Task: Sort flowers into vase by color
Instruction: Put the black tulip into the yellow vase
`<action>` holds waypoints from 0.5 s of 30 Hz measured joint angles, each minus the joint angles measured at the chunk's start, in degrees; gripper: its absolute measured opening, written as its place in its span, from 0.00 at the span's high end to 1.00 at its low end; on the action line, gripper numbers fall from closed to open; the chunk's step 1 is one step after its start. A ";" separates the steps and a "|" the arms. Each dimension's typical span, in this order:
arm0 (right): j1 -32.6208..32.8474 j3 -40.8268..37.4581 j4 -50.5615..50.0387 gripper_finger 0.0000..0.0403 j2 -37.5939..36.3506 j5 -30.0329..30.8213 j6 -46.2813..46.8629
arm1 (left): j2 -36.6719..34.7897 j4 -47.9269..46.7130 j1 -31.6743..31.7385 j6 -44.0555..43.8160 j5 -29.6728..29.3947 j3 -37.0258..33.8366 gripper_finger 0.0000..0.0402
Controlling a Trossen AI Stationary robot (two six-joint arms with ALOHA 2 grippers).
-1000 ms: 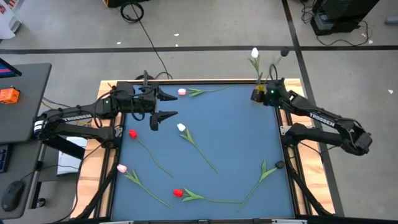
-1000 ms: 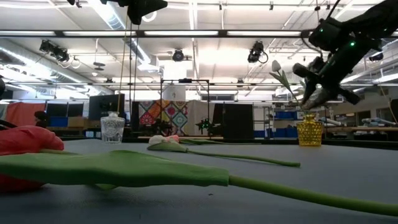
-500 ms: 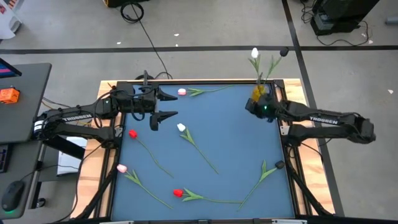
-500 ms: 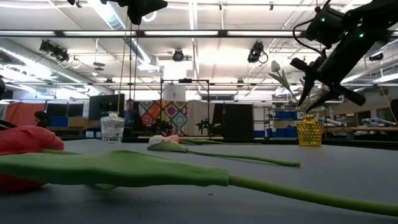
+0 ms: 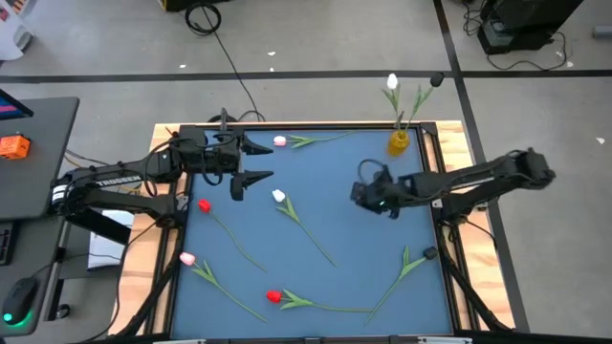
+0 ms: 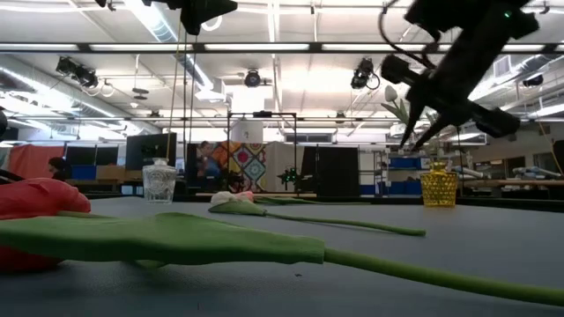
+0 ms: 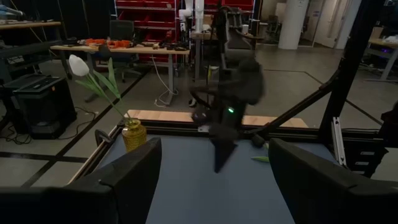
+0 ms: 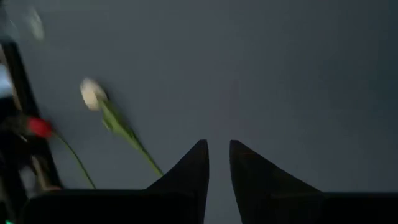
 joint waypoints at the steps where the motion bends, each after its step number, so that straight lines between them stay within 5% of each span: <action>1: 1.06 1.75 -0.86 0.82 2.18 -1.43 -0.02 | 0.00 -0.02 -0.01 0.00 -0.01 0.00 0.25; 9: 8.94 14.77 -15.83 0.82 15.38 -22.91 -18.89 | 0.00 0.00 0.00 0.00 0.01 0.00 0.25; 15: 15.84 18.81 -24.83 0.82 18.65 -24.54 -40.05 | 0.00 -0.01 -0.01 0.00 0.00 0.00 0.25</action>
